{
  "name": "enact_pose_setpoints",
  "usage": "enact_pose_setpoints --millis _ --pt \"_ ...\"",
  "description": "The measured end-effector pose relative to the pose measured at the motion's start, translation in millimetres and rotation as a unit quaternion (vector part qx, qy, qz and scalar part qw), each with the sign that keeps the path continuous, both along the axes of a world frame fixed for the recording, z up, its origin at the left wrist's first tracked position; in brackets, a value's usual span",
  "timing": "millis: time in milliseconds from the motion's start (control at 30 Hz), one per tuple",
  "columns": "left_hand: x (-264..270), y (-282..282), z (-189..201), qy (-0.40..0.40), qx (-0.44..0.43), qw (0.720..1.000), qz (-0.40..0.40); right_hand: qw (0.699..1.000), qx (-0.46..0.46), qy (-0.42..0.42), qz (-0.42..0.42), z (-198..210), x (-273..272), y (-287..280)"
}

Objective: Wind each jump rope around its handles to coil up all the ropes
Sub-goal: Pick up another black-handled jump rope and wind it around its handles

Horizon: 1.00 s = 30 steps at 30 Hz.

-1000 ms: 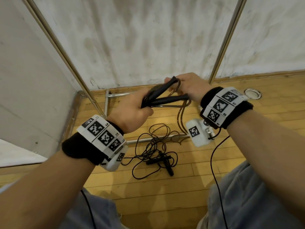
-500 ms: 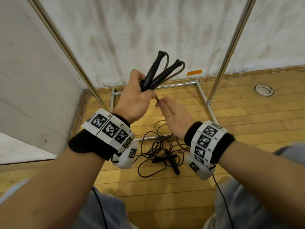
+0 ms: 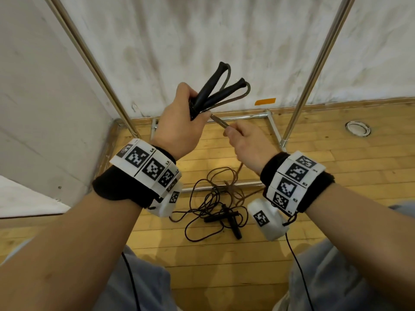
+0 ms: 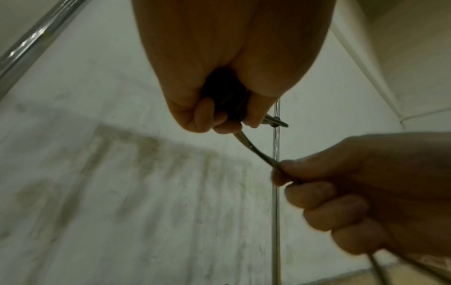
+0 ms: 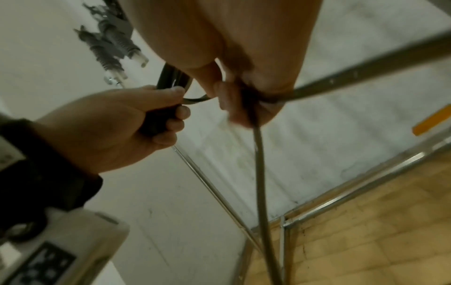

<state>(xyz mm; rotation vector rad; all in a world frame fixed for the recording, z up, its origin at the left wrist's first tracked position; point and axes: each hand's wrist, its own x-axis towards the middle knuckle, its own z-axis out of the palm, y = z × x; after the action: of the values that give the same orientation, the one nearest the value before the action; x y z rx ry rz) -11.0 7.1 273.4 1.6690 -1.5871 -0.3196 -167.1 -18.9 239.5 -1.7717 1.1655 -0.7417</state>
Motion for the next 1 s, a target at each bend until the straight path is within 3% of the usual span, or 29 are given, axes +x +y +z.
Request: enact_pose_setpoints --millis 67,367,500,733,1000 --pt "5 0 -1 -0.022 -0.021 0.999 0.015 0.996 -0.072 0.049 0.014 1 -4 -1" --pt "13 -6 -18 -0.122 0.037 0.991 0.041 0.964 -0.133 0.230 0.030 10 -9 -5" --pt "15 -13 -25 -0.113 0.079 0.988 0.070 0.958 -0.157 0.231 0.061 19 -3 -3" --pt "21 -24 -31 -0.017 0.120 0.987 0.105 0.952 -0.208 0.194 0.112 39 7 9" --pt "21 -17 -27 -0.015 0.112 0.988 0.106 0.952 -0.218 0.182 0.111 53 4 15"
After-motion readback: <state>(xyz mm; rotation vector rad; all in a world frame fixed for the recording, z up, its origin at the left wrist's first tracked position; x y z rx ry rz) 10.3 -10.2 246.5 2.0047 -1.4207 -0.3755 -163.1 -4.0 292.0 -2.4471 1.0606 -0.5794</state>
